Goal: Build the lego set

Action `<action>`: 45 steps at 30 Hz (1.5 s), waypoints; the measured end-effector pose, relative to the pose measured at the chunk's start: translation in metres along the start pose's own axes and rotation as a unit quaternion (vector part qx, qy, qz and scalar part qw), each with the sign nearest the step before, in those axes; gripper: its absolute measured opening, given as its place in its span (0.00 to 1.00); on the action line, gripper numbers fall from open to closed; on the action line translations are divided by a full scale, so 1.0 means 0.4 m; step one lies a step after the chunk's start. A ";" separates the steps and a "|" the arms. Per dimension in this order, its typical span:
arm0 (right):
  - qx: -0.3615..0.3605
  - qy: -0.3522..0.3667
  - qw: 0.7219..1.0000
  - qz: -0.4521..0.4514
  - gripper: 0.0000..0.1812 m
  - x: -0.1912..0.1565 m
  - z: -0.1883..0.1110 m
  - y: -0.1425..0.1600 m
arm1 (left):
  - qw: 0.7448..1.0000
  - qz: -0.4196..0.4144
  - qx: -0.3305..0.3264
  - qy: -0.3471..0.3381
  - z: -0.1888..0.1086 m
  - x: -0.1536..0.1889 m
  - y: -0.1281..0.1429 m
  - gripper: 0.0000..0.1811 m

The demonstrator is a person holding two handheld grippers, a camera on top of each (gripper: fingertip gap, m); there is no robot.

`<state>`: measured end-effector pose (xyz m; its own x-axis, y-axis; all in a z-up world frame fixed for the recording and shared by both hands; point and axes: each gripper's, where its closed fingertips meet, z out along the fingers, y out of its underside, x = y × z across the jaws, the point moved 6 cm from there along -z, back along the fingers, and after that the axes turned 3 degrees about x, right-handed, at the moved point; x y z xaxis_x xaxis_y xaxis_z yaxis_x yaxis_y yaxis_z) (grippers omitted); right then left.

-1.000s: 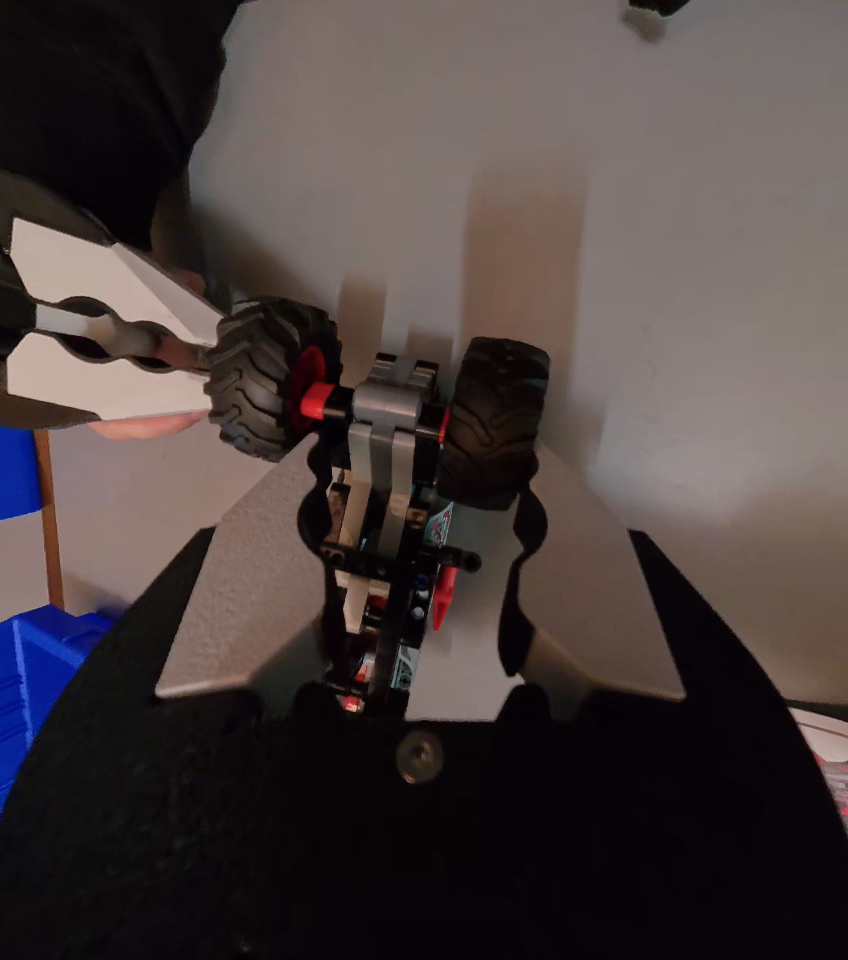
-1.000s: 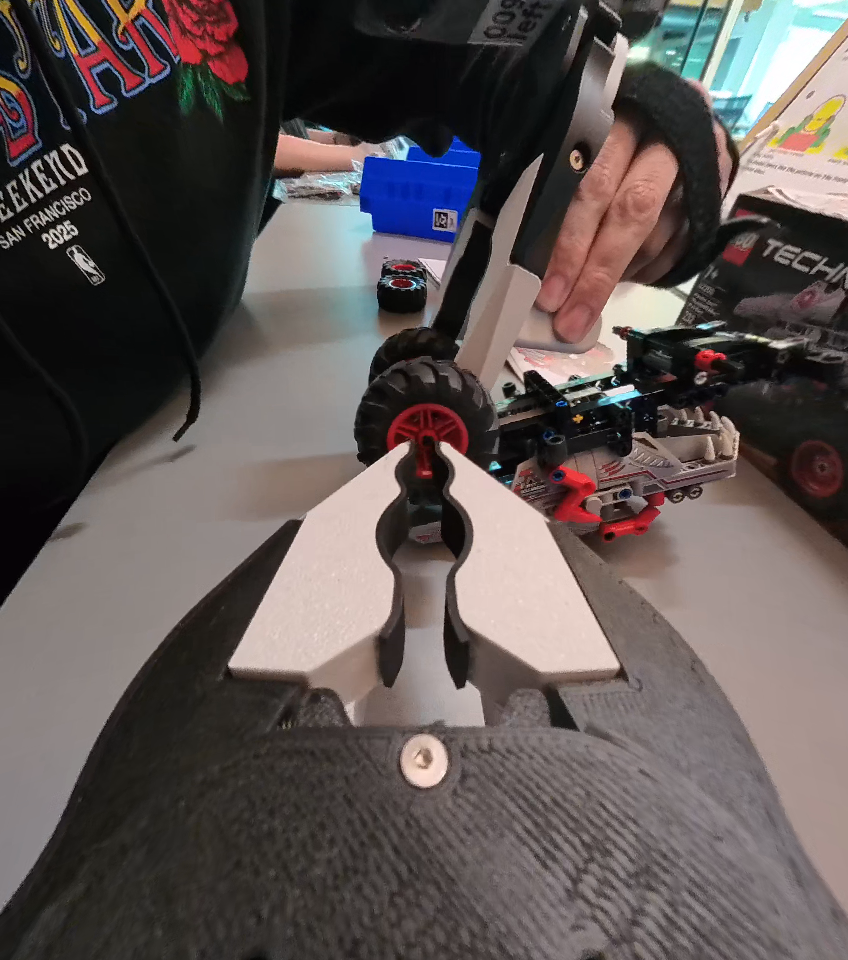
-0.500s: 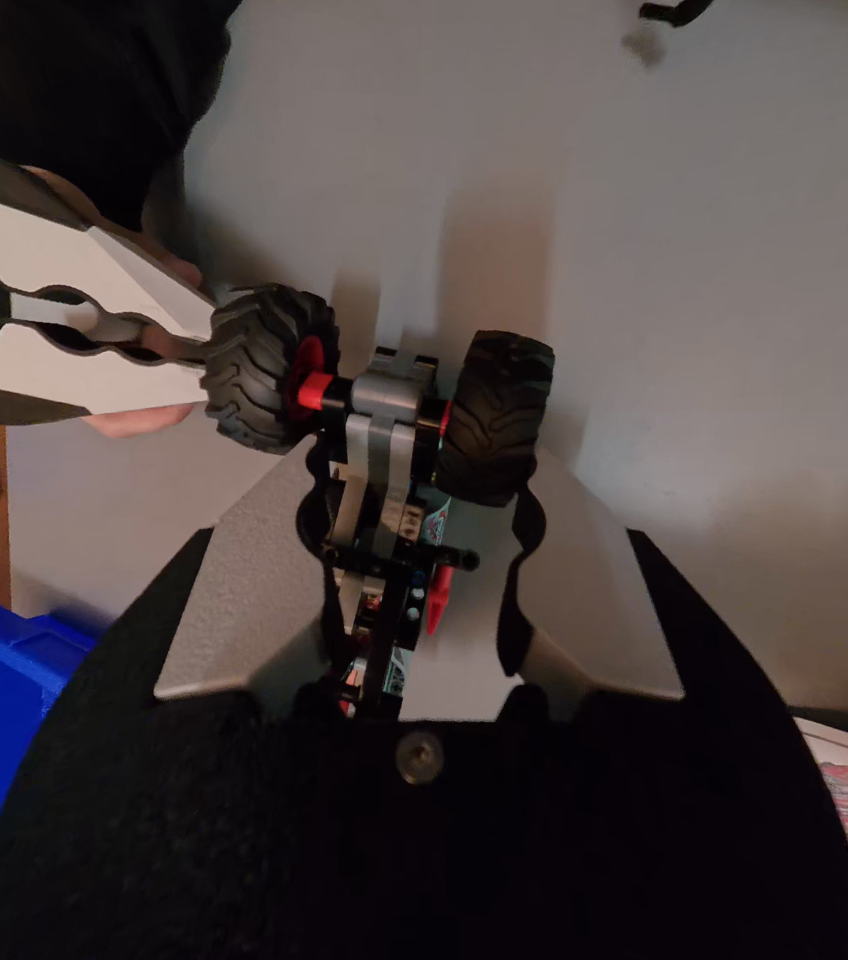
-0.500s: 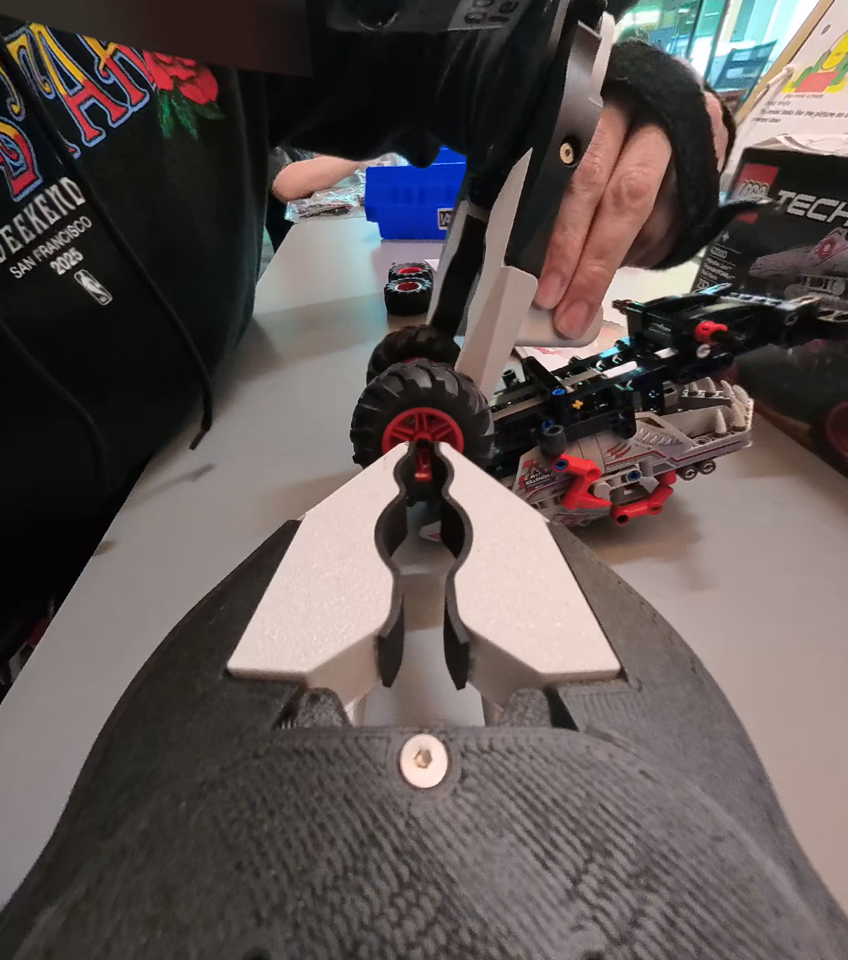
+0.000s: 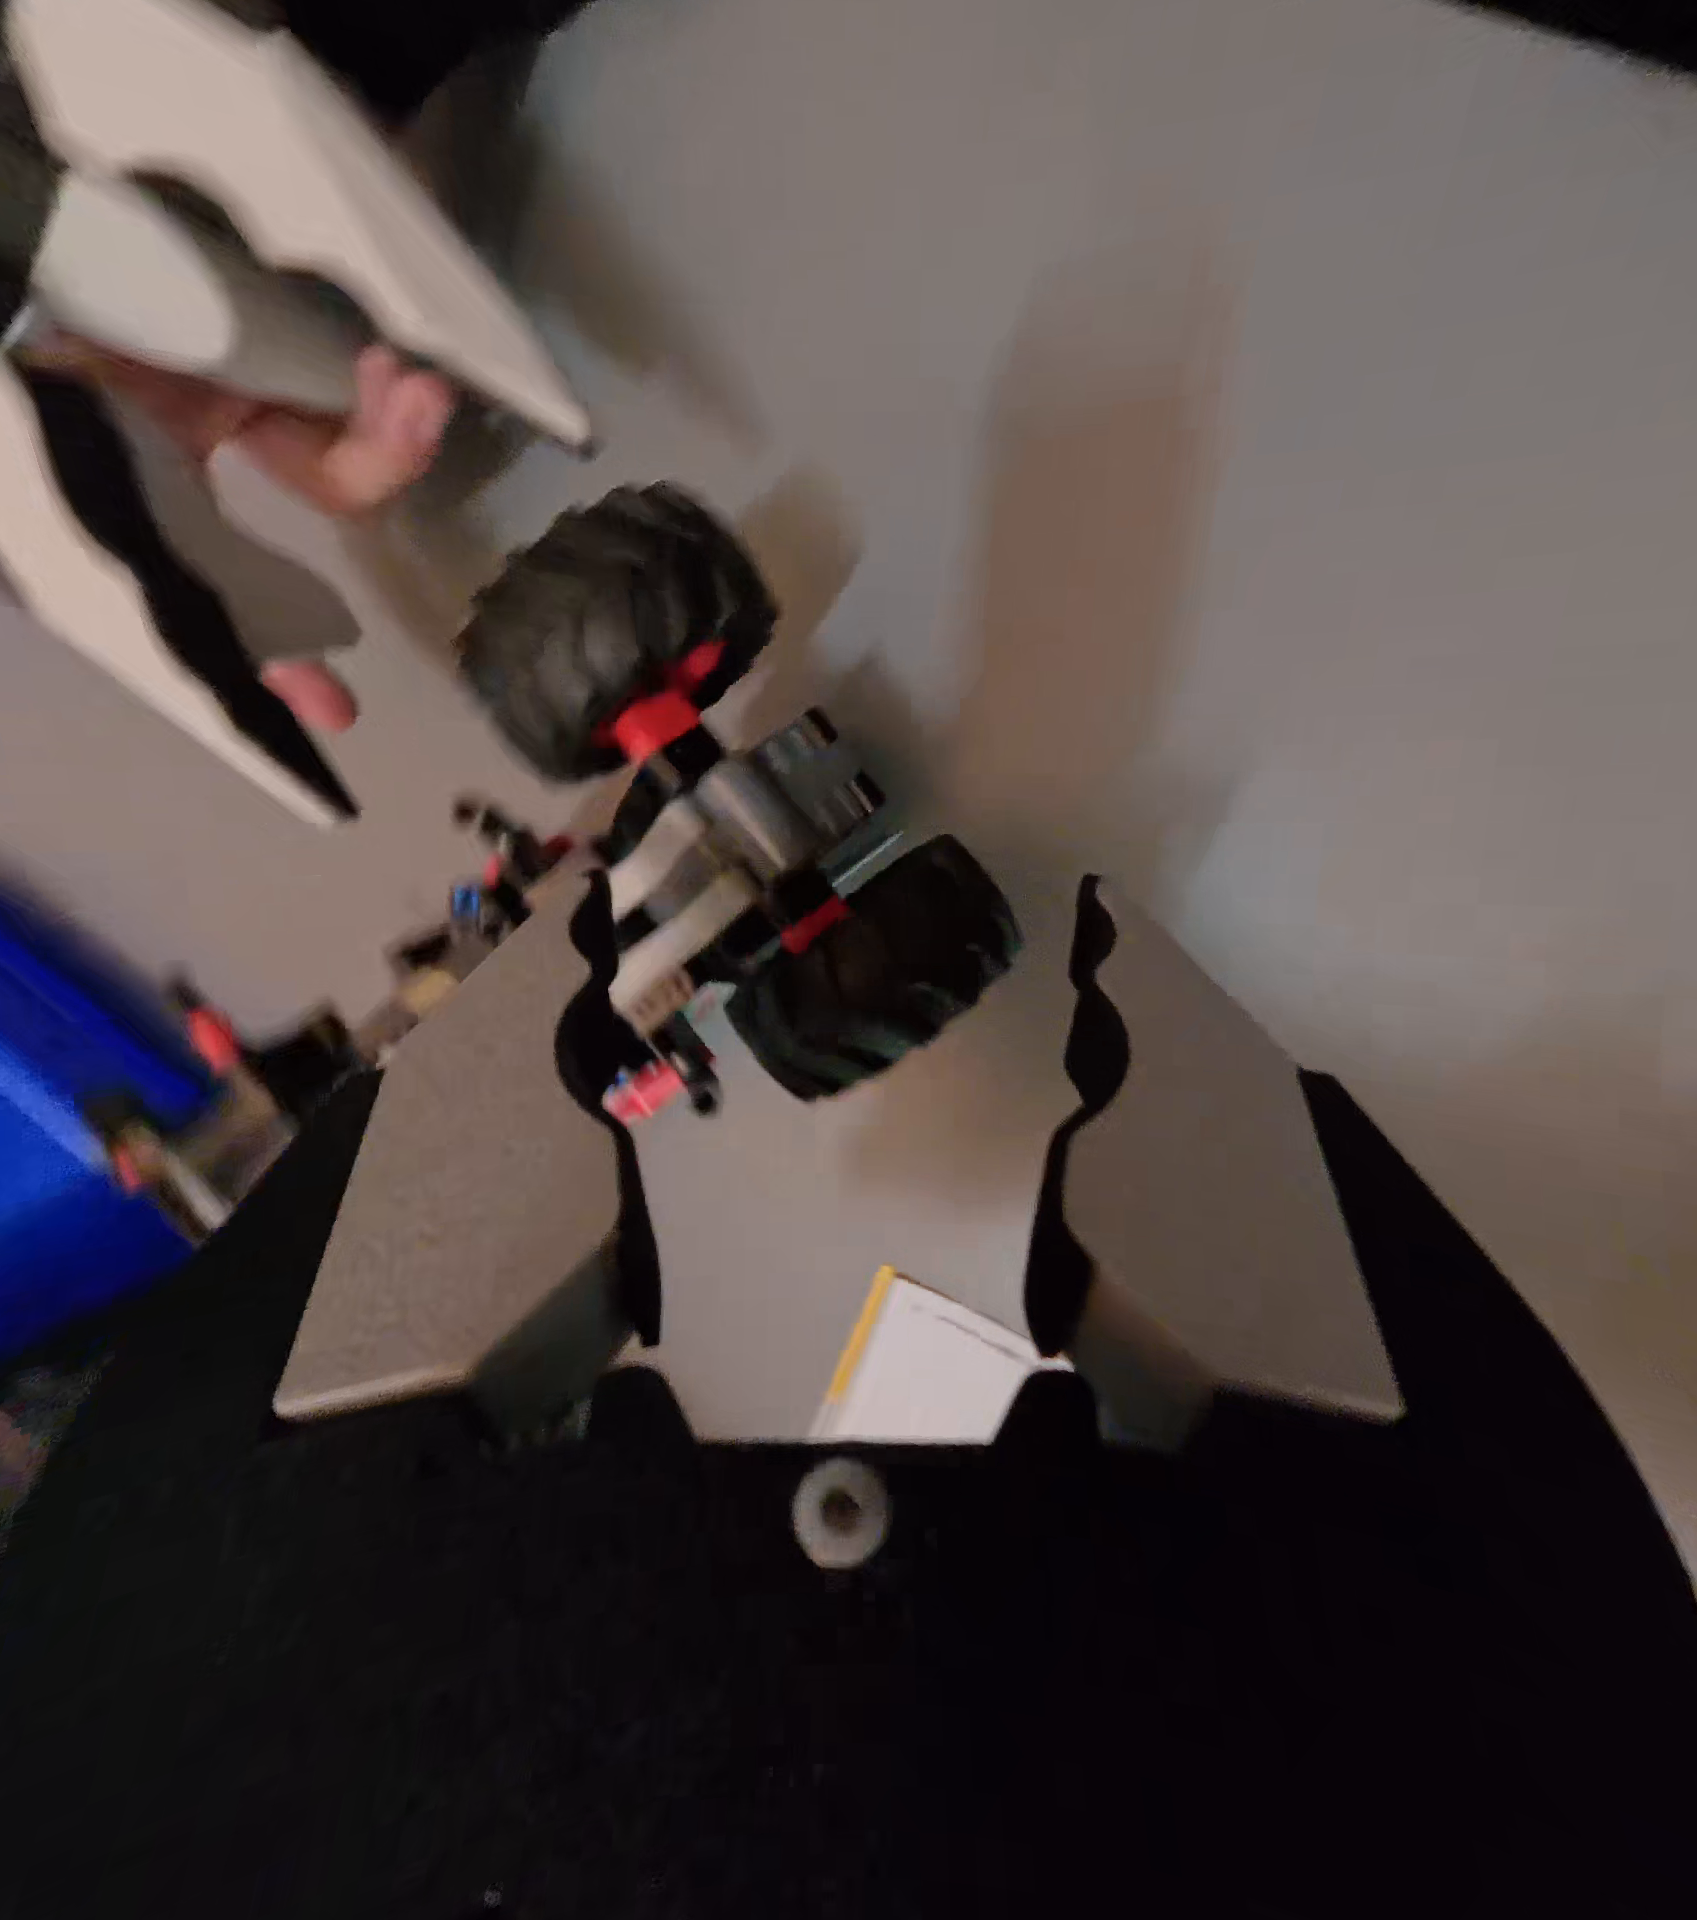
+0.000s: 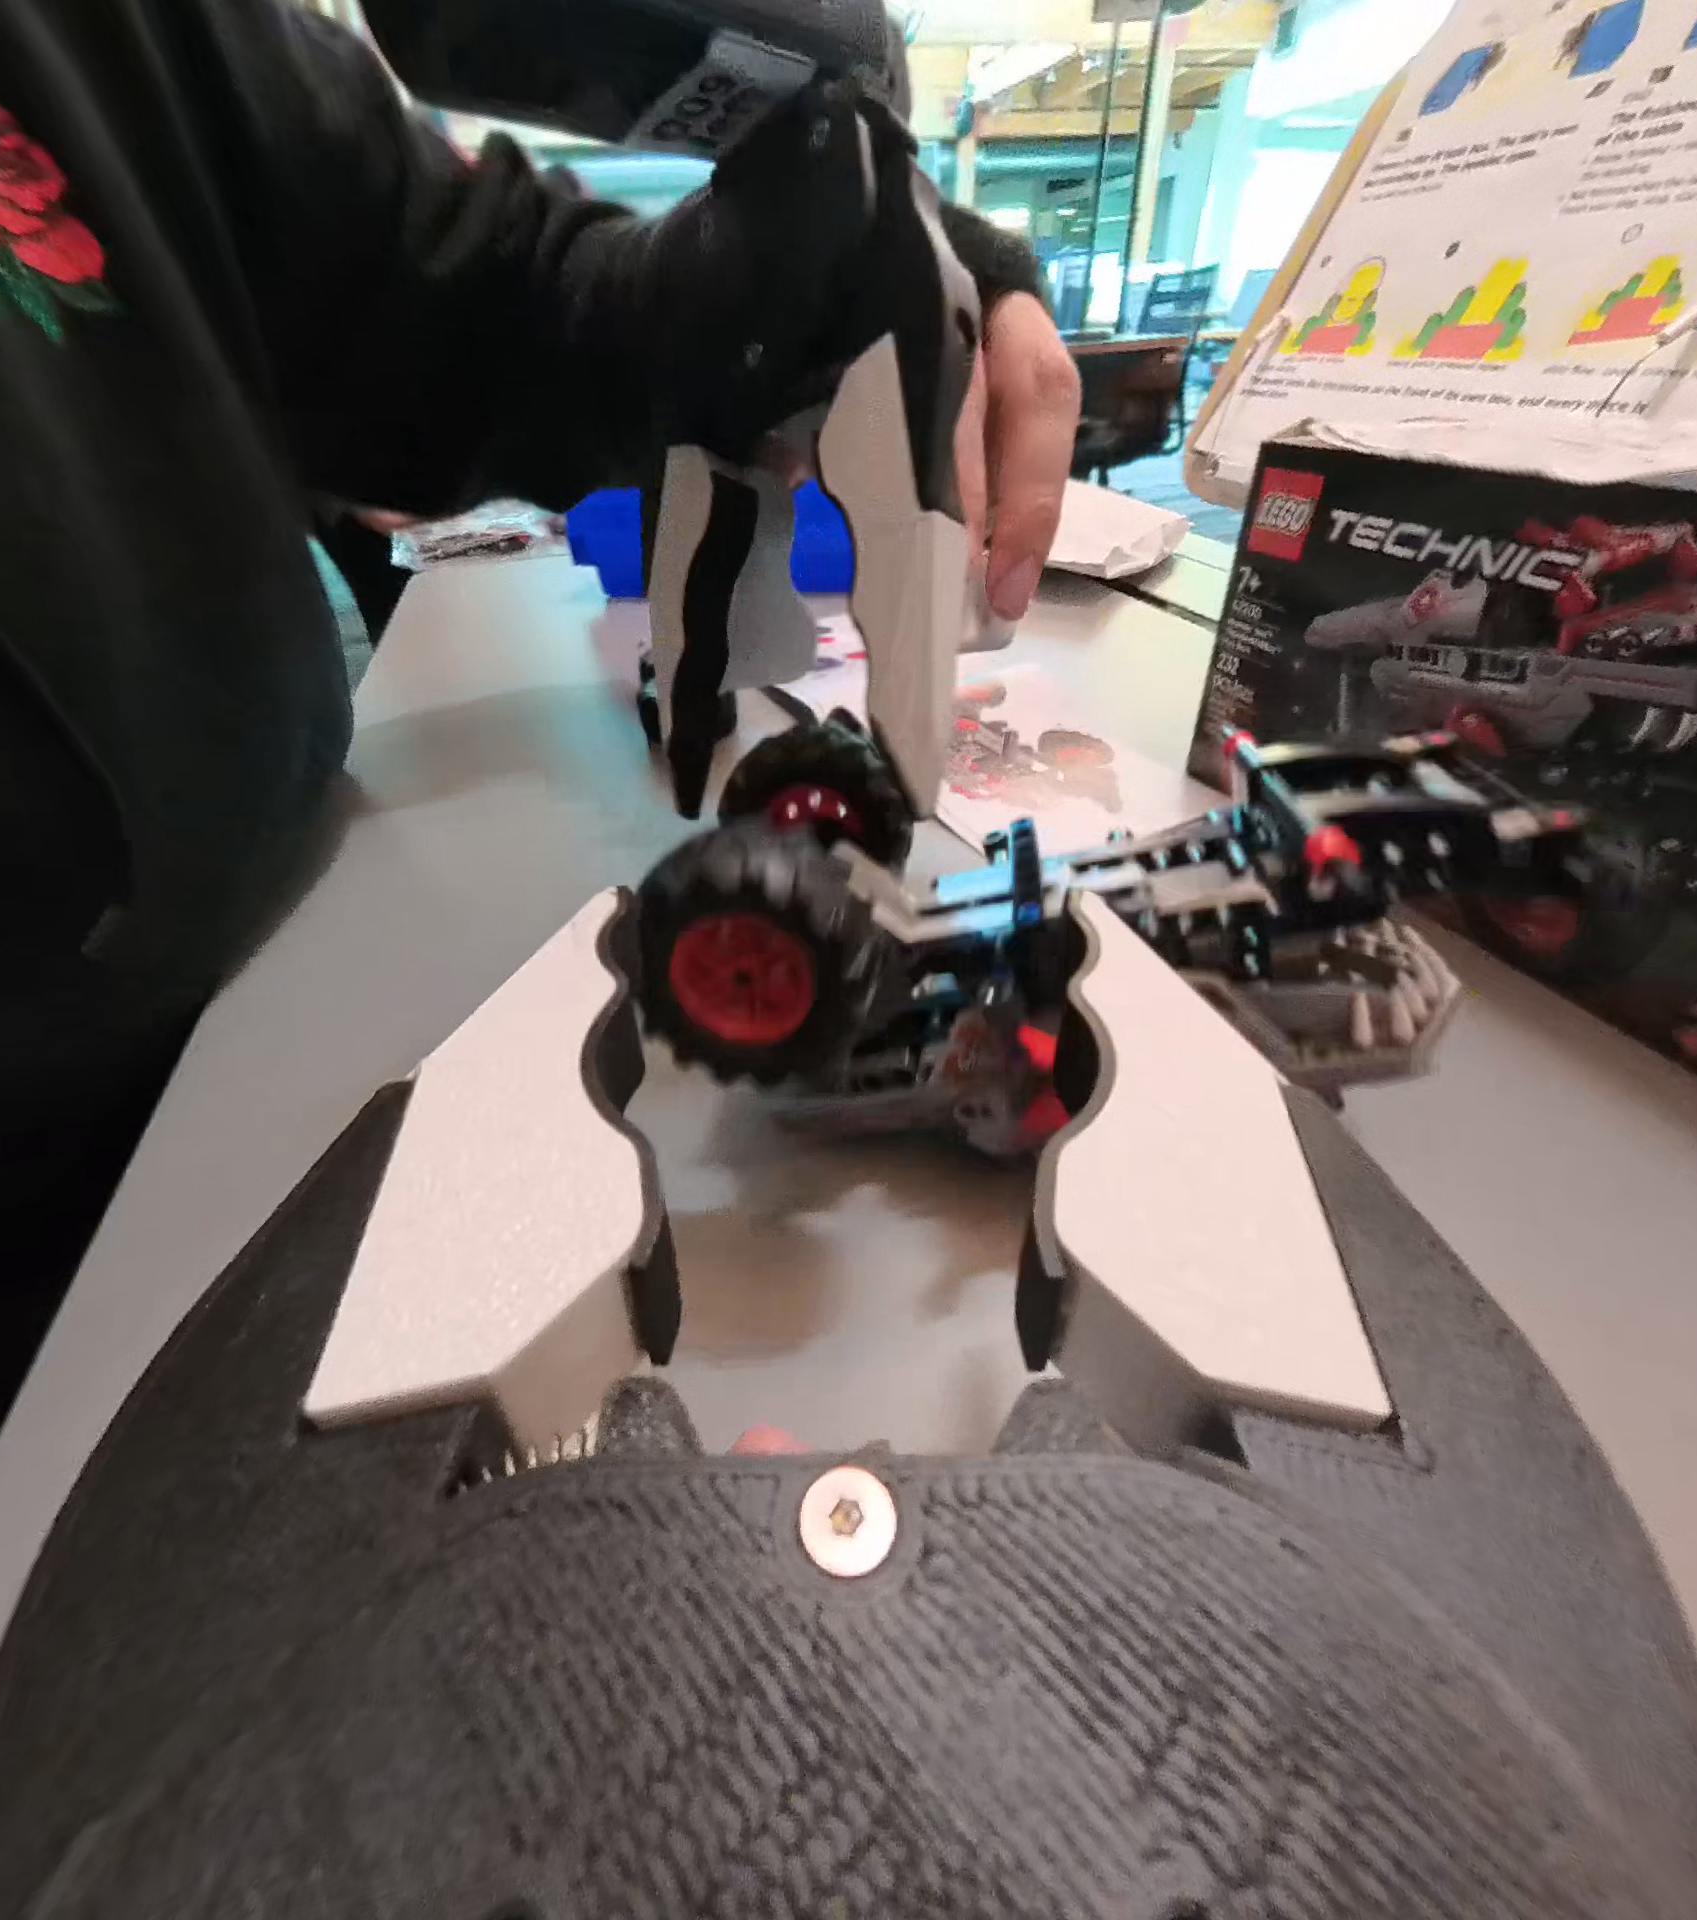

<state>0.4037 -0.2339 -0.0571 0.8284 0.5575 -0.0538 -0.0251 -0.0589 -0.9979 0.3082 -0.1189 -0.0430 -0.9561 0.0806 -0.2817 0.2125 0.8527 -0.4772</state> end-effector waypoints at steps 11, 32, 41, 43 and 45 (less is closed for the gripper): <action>-0.074 0.139 0.987 -0.022 0.32 -0.071 0.083 0.019 | 0.936 -0.253 0.141 -0.199 0.016 0.038 0.019 0.37; 0.009 0.266 0.960 0.088 0.31 -0.061 0.004 -0.056 | 0.923 -0.246 0.192 -0.226 -0.018 0.083 0.072 0.33; 0.011 0.279 0.911 0.304 0.37 0.094 -0.028 0.030 | 0.807 -0.466 0.287 -0.221 -0.100 -0.027 0.152 0.33; 0.008 0.254 0.909 0.331 0.39 0.111 -0.009 0.043 | 0.778 -0.523 0.291 -0.191 -0.083 -0.069 0.188 0.31; 0.002 0.206 0.905 0.372 0.38 0.117 0.019 0.055 | 0.754 -0.559 0.314 -0.142 -0.061 -0.108 0.197 0.31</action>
<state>0.4376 -0.2030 -0.0816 0.7201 0.0097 -0.6938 -0.6625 -0.2876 -0.6916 0.3613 -0.0428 -0.0481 -0.5464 -0.6966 0.4650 -0.5553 -0.1143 -0.8238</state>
